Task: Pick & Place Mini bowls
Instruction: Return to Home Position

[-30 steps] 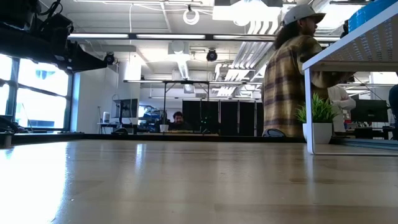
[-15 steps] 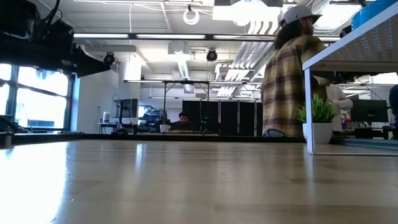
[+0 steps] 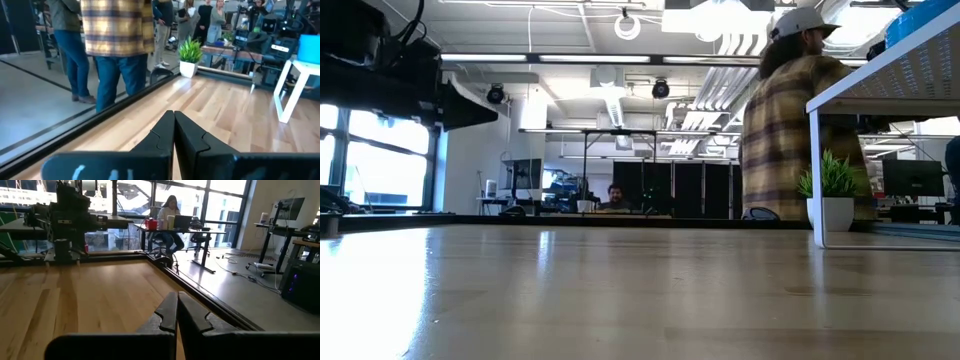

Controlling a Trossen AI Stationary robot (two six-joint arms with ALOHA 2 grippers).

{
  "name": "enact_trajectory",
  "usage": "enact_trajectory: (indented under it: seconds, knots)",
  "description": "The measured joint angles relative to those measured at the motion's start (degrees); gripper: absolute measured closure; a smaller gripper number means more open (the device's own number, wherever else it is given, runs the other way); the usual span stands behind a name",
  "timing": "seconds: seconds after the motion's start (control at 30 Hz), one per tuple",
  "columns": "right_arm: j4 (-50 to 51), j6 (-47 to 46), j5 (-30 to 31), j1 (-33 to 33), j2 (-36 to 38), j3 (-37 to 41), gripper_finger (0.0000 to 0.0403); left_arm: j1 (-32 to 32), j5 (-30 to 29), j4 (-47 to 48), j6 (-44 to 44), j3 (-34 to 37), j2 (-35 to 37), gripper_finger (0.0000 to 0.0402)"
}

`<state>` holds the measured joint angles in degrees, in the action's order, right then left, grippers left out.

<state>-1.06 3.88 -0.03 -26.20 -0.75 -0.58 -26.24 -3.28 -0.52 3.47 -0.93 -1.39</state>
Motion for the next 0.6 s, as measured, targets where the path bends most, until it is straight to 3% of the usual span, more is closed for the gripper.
enact_trajectory:
  seconds: [0.6]
  knots:
    - [-0.34, 0.0, 0.09, 0.0, -0.02, 0.02, 0.0403, 0.0, 1.37, 0.22, -0.16, 0.07, -1.07, 0.0401]
